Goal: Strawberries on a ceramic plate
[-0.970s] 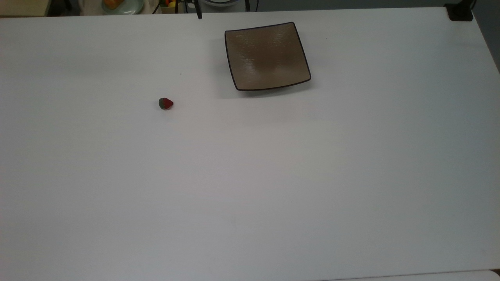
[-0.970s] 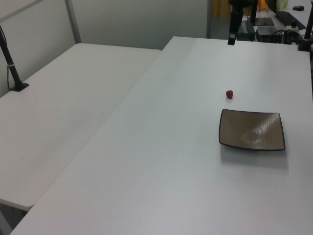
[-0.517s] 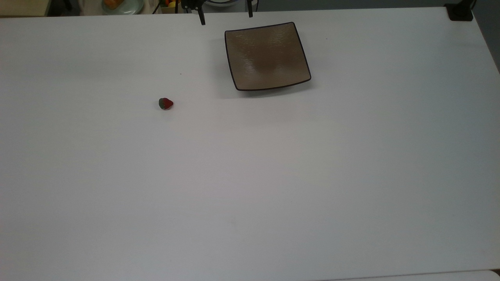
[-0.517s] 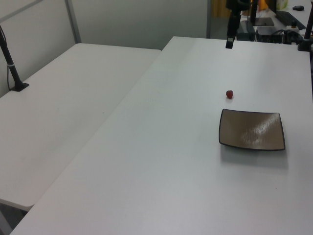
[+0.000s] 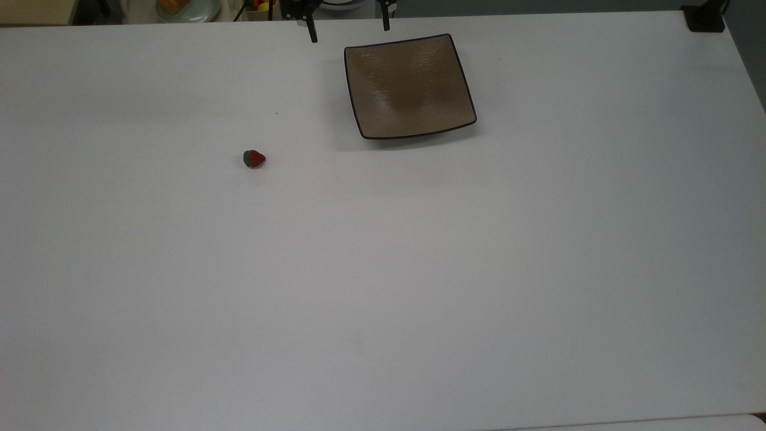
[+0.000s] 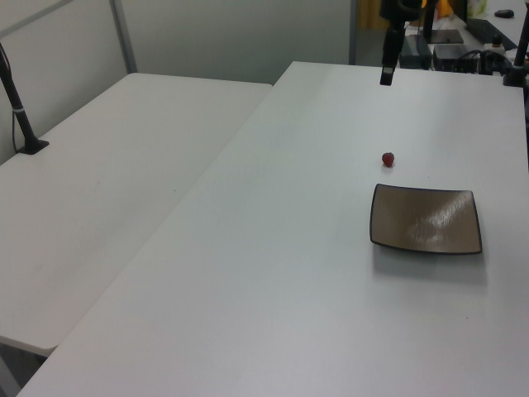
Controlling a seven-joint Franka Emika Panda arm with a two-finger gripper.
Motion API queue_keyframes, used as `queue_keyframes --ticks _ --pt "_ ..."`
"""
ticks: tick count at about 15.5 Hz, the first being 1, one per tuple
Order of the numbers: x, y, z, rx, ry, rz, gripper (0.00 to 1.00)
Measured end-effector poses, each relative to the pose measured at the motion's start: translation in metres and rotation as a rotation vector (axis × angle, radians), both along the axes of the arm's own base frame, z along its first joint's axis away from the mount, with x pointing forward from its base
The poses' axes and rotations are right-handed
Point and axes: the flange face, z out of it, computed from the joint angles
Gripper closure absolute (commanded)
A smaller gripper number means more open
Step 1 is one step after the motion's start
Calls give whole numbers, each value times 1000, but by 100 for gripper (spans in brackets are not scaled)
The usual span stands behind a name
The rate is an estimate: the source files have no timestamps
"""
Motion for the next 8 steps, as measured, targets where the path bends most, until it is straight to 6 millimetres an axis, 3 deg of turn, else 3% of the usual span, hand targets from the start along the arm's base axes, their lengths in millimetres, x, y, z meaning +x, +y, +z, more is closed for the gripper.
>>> queue_keyframes --ticks 3,8 --pt "4 -5 -12 -8 15 51 0" --pt "16 -40 -36 -22 35 195 0"
